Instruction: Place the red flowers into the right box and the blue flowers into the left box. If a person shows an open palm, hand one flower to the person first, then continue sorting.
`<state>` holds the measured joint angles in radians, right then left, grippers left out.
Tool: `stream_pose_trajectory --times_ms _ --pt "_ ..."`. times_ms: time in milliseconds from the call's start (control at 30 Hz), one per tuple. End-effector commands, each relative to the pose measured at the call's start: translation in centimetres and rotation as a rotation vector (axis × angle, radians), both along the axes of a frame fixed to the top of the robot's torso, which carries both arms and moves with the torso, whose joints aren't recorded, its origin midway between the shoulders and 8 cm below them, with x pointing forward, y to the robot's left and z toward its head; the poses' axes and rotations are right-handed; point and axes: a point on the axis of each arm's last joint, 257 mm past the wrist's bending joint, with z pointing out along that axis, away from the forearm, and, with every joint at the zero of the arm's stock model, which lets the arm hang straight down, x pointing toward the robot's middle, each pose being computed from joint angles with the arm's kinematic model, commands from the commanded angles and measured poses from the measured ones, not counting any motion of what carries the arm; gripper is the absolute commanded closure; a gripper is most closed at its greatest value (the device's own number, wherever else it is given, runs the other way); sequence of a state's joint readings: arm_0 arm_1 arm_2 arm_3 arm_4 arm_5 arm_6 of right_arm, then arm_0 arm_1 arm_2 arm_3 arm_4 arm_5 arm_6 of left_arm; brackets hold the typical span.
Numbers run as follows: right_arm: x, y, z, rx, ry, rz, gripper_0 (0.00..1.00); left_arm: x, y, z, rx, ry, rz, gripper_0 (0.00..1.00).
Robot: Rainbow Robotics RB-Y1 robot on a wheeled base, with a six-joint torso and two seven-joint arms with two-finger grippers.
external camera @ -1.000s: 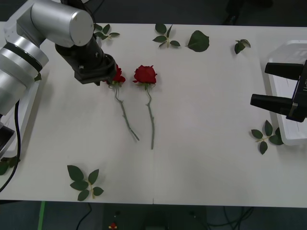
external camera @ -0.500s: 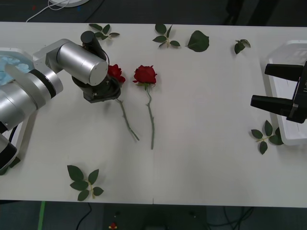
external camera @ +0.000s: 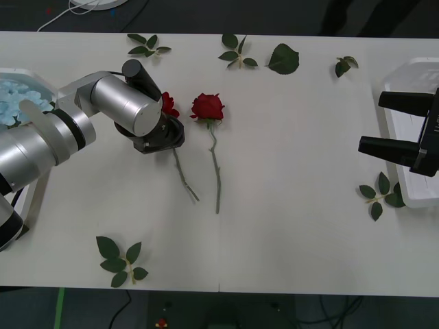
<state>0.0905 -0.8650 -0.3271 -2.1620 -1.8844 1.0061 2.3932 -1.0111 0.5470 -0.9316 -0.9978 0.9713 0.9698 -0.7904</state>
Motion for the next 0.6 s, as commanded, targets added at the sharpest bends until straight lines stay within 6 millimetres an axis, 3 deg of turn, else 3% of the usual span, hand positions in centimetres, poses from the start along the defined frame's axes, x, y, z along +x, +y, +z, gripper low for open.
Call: stream_pose_trajectory --times_ms 33,400,600 --pt "-0.6 -0.1 0.1 -0.058 -0.034 0.018 0.0 -0.5 -0.6 -1.3 -0.009 -0.004 0.005 0.67" --pt "-0.6 -0.2 0.0 -0.055 -0.031 0.016 0.0 -2.0 -1.9 -3.5 0.0 0.023 -0.015 0.67" --pt "-0.7 -0.1 0.0 -0.051 -0.03 0.018 0.0 -2.0 -2.0 -3.6 0.021 0.012 -0.03 0.67"
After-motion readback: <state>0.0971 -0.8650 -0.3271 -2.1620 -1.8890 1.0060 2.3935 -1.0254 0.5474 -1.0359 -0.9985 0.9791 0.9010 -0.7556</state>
